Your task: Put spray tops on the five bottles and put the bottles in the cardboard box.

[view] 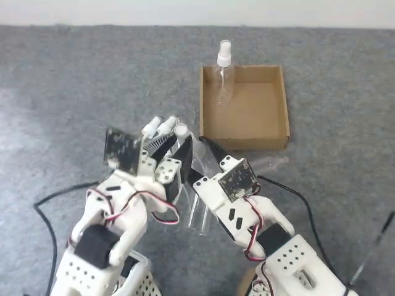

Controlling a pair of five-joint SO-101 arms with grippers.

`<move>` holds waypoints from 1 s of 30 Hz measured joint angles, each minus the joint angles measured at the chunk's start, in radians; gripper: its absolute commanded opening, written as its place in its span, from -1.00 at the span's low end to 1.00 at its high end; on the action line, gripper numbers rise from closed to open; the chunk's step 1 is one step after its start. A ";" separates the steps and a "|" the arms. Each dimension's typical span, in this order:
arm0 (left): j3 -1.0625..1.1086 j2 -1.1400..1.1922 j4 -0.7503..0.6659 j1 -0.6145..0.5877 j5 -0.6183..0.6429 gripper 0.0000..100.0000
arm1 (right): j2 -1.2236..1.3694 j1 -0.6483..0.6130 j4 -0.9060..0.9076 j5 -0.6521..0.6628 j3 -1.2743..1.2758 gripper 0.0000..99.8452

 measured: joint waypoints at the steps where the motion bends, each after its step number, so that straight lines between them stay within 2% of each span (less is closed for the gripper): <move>1: 0.020 -0.032 -0.011 0.000 -0.003 -0.79 | -0.020 0.000 0.014 0.000 0.000 -0.99; 5: 0.086 -0.137 -0.005 -0.006 -0.048 -0.64 | -0.080 0.012 0.044 0.000 -0.005 -0.99; 13: 0.115 -0.235 0.012 -0.012 -0.060 -0.64 | -0.112 0.023 0.051 -0.002 -0.006 -0.99; 21: 0.127 -0.399 0.040 -0.201 -0.060 -0.65 | -0.112 0.060 0.051 -0.002 -0.009 -0.99; 26: 0.164 -0.402 0.052 -0.261 -0.061 -0.64 | -0.112 0.181 0.080 -0.002 -0.132 -0.99; 30: 0.235 -0.402 0.012 -0.216 -0.133 -0.58 | -0.048 0.198 0.219 -0.003 -0.324 -0.99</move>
